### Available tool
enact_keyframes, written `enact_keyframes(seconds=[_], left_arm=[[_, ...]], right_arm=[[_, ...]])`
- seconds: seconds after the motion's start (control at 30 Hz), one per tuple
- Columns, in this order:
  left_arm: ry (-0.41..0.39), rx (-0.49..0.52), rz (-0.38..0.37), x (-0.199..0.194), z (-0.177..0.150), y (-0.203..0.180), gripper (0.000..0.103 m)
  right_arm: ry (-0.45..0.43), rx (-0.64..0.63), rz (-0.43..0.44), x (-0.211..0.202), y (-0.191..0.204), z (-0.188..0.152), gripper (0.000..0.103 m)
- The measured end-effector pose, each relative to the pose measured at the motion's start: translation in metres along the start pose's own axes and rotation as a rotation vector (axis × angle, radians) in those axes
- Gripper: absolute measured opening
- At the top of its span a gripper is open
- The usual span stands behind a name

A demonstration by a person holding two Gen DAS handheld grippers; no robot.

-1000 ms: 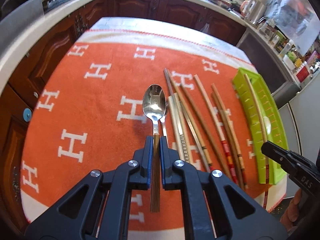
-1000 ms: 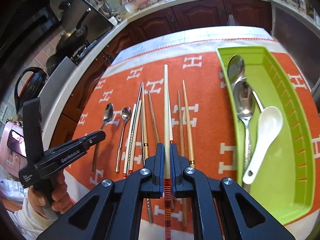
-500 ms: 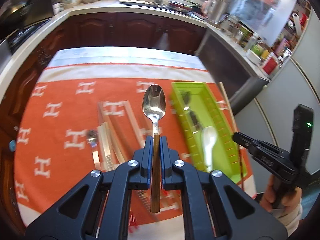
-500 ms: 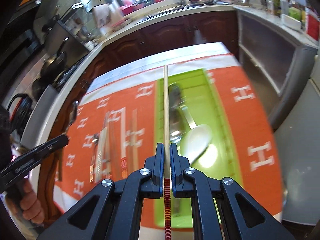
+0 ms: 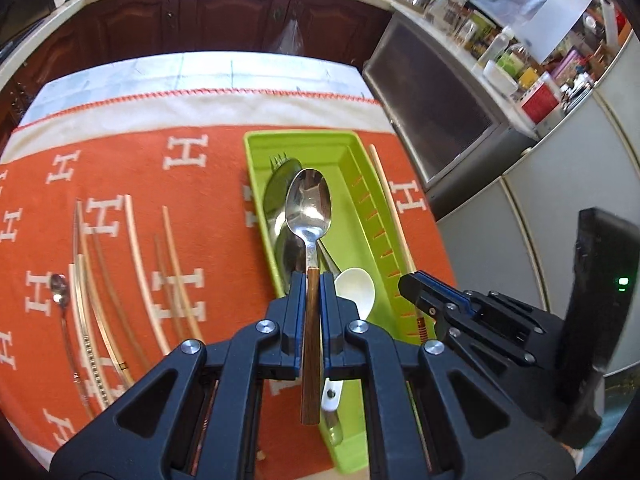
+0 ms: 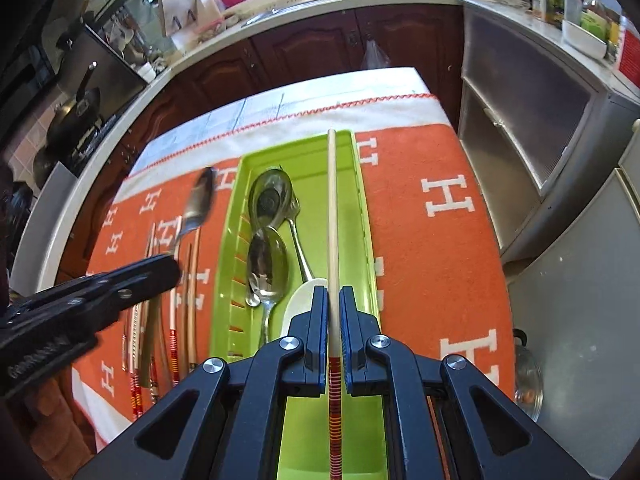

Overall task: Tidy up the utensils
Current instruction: 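Carry the chopstick and spoon into the green tray and open both tools, then move both open tools back over the chopsticks on the blanket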

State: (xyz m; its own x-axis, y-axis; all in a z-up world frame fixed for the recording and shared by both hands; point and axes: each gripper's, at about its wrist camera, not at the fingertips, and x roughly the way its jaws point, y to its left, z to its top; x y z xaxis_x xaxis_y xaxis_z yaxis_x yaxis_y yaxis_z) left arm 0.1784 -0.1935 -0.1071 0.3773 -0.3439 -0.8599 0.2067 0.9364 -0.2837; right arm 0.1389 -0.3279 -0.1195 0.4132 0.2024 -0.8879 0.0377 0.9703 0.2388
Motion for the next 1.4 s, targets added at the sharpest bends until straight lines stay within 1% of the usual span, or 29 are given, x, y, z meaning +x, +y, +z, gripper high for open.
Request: enact_keyframes(seconds=[0.1, 0.2, 0.27, 0.3, 0.33, 0.37, 0.5, 0.63, 0.77, 0.93, 1.17, 1.33, 1.4], left_arm=[[0.018, 0.001, 0.015, 0.017, -0.001, -0.005, 0.004], [0.030, 0.017, 0.023, 0.030, -0.001, -0.007, 0.004], [0.035, 0.030, 0.028, 0.036, -0.004, -0.010, 0.004], [0.034, 0.036, 0.030, 0.036, -0.005, -0.011, 0.004], [0.035, 0.046, 0.031, 0.036, -0.005, -0.012, 0.004], [0.033, 0.053, 0.033, 0.034, -0.005, -0.013, 0.005], [0.024, 0.078, 0.029, 0.017, -0.008, -0.012, 0.005], [0.003, 0.101, 0.042, -0.006, -0.012, -0.009, 0.005], [-0.003, 0.098, 0.042, -0.028, -0.017, 0.001, 0.005], [-0.028, 0.110, 0.073, -0.056, -0.024, 0.015, 0.005], [-0.068, 0.089, 0.125, -0.101, -0.031, 0.055, 0.006], [-0.092, 0.048, 0.162, -0.126, -0.034, 0.093, 0.006], [-0.097, 0.027, 0.176, -0.130, -0.036, 0.105, 0.006]], right_arm=[[0.017, -0.006, -0.008, 0.011, 0.001, 0.002, 0.006], [0.029, -0.011, -0.036, 0.023, 0.005, 0.003, 0.007], [0.029, -0.004, -0.034, 0.027, 0.007, 0.005, 0.012], [0.026, -0.002, -0.023, 0.027, 0.007, 0.005, 0.017], [0.023, 0.000, -0.018, 0.025, 0.009, 0.004, 0.019], [0.015, -0.002, -0.023, 0.023, 0.010, 0.004, 0.020], [-0.009, -0.011, -0.035, 0.010, 0.015, 0.002, 0.020], [-0.031, -0.019, -0.034, -0.002, 0.021, -0.001, 0.020], [-0.047, -0.009, -0.027, -0.015, 0.027, -0.005, 0.020], [-0.071, -0.031, -0.012, -0.032, 0.039, -0.011, 0.020], [-0.094, -0.080, 0.028, -0.055, 0.076, -0.021, 0.020], [-0.076, -0.117, 0.069, -0.056, 0.103, -0.027, 0.020], [-0.066, -0.136, 0.081, -0.053, 0.114, -0.026, 0.020]])
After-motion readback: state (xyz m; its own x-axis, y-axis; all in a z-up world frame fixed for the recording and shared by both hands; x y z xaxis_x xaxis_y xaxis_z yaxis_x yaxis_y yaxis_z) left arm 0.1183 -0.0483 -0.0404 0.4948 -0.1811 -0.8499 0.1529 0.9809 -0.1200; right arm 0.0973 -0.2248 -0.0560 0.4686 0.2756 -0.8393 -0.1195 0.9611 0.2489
